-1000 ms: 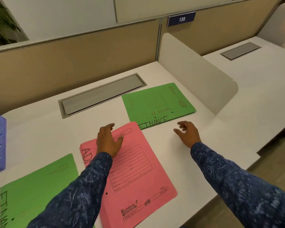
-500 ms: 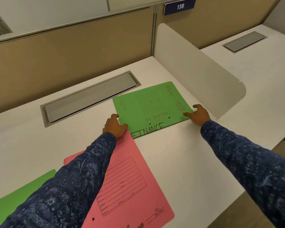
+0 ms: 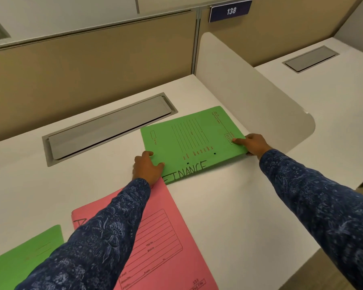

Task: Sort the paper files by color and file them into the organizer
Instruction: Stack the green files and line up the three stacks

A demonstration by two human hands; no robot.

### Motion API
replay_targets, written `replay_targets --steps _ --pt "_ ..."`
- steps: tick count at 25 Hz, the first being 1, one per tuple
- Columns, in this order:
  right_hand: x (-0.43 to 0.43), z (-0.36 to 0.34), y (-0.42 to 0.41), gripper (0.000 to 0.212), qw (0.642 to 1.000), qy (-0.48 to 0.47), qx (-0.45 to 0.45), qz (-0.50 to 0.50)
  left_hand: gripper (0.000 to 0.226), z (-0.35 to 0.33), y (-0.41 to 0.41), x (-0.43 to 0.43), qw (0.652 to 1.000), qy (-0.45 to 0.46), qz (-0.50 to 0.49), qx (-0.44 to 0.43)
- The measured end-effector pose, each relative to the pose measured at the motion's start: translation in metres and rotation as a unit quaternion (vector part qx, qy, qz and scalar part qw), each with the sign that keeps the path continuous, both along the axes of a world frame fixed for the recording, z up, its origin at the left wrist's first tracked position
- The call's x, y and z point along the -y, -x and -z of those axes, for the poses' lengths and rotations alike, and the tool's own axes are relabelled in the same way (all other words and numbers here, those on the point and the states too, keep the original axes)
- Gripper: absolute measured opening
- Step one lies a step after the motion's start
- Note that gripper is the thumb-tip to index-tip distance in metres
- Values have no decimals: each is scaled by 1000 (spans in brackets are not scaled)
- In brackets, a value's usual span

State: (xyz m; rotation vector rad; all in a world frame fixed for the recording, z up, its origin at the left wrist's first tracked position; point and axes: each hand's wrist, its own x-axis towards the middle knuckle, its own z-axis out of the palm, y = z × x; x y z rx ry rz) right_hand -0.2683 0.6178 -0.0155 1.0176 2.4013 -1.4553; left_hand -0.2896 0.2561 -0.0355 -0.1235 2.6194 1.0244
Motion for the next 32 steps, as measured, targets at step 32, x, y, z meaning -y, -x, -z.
replay_targets --steps 32 --pt "149 -77 -162 28 891 314 -315 89 73 -66 -161 74 792 -523 -309 59"
